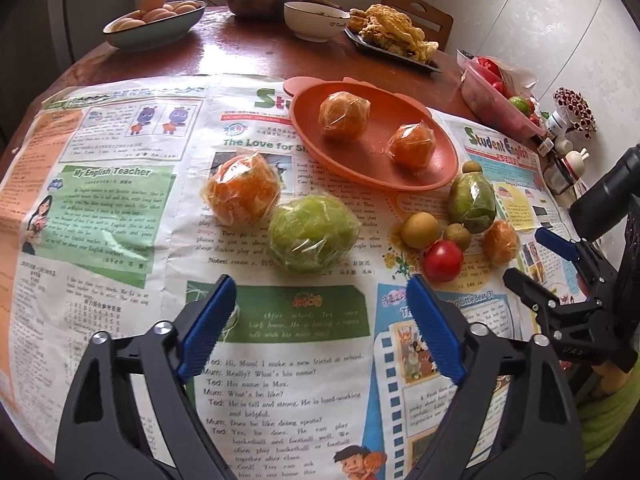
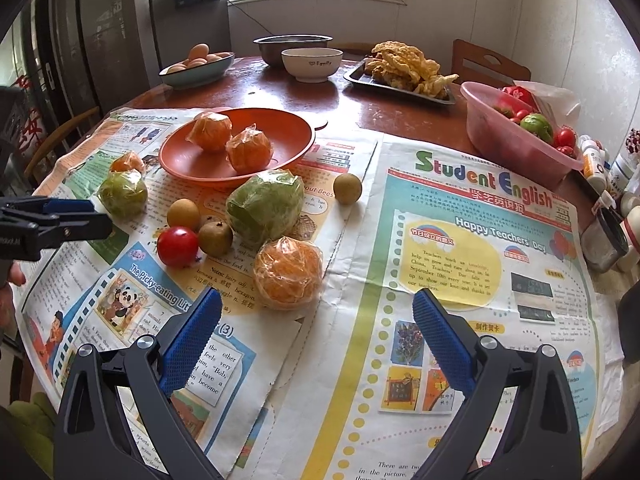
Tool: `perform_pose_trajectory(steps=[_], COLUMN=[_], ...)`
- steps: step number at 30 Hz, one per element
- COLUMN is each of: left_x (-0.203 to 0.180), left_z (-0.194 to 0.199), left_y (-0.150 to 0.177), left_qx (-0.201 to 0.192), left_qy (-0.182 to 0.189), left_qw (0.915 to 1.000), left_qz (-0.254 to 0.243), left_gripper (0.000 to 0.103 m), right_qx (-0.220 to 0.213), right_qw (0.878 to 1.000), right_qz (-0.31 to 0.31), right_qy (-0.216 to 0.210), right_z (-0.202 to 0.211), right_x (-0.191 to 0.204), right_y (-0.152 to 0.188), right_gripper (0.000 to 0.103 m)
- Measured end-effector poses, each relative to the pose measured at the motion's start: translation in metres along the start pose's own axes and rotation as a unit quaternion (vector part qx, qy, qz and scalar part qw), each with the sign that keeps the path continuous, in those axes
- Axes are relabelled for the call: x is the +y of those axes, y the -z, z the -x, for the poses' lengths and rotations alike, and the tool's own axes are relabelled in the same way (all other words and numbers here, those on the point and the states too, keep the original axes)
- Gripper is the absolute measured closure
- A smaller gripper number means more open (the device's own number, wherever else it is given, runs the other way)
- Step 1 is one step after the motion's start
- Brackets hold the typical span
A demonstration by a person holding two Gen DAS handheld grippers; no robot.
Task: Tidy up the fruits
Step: 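Grasp a bagged orange with the right tool while the left tool grasps a bagged green fruit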
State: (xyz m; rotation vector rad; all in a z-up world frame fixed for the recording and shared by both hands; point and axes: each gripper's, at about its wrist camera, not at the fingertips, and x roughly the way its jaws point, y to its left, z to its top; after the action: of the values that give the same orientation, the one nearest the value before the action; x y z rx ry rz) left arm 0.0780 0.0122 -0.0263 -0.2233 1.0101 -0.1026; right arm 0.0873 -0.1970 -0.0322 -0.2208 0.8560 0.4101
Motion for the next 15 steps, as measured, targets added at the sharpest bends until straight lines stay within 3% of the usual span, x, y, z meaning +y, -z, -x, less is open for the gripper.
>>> perform_pose_trajectory(steps=[2,4,8,15], left_x=[-0.001,-0.002,-0.004,-0.002], left_z=[-0.002,-0.003,-0.006,-0.01], left_y=[-0.002,-0.005,-0.008,-0.012], left_qx=[0.0,0.001,-0.001,0.003], left_qy=[0.003,0.004,0.003,0.004], left_qw=[1.0,1.0,1.0,1.0], left_qz=[0.001,0.002,-0.001,0.001], left_gripper=[0.03,0.033,0.036,0.039], right_qx=[0.001,0.003,0.009,0.013], right_qw=[1.0,1.0,1.0,0.999], right_qz=[0.003,0.008,0.022,0.036], right_qy=[-0.003,-0.006,-0.014,-0.028], right_z=[-0.001,-0.004,-0.009,-0.017], right_x=[0.001,0.002,0.007,0.015], right_y=[-0.001,-0.002,-0.004,-0.009], right_gripper=[0.01,0.027,0.034,0.061])
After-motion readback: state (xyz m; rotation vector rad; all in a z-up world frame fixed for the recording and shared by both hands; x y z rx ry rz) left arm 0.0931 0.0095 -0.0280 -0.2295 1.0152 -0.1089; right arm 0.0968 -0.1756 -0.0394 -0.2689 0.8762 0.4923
